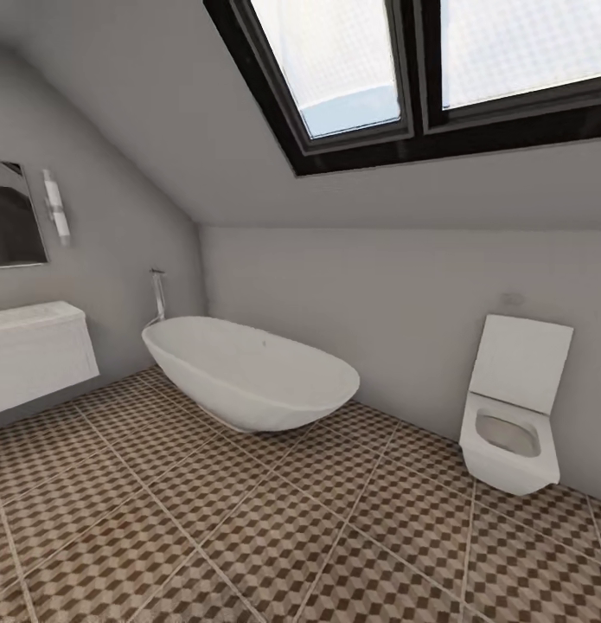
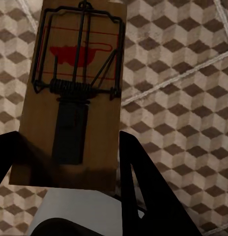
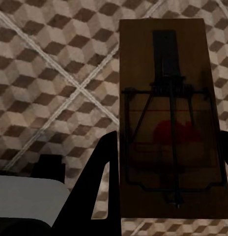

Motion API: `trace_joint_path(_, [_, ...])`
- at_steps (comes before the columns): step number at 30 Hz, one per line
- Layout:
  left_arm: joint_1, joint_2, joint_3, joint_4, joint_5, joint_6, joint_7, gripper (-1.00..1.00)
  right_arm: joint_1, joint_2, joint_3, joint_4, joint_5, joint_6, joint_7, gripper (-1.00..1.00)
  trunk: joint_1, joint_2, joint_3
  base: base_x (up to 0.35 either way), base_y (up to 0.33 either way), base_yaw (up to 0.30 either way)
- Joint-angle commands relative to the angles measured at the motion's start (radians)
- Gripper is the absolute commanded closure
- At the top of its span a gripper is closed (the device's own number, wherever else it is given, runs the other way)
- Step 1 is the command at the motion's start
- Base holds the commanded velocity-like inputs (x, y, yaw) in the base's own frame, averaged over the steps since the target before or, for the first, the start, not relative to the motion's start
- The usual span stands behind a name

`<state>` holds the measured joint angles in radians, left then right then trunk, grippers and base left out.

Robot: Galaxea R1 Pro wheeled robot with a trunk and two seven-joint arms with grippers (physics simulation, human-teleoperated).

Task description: Take the four mousetraps from the cabinet in the bathroom and place them on the bathroom floor. Make sure all four end up on the same floor surface, and ensure that at least two of them are either under or directly next to the same bathroom sink.

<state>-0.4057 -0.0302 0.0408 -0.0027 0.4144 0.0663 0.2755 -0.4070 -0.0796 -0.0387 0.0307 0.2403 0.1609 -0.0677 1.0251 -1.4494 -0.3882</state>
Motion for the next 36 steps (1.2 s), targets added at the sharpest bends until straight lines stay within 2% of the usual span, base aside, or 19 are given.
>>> trace_joint_path(1, [-0.001, 0.0, 0.004, 0.0, -0.005, 0.004, 0.004, 1.0, -0.001, 0.0, -0.004, 0.002, 0.008, 0.002, -0.002, 1.0, 0.0, -0.001, -0.001, 0.0, 0.0, 0.284])
trace_joint_path(36, [-0.001, -0.002, 0.004, 0.0, -0.005, 0.006, 0.004, 1.0, -0.001, 0.0, -0.004, 0.002, 0.008, 0.002, -0.003, 1.0, 0.0, -0.001, -0.001, 0.0, 0.0, 0.284])
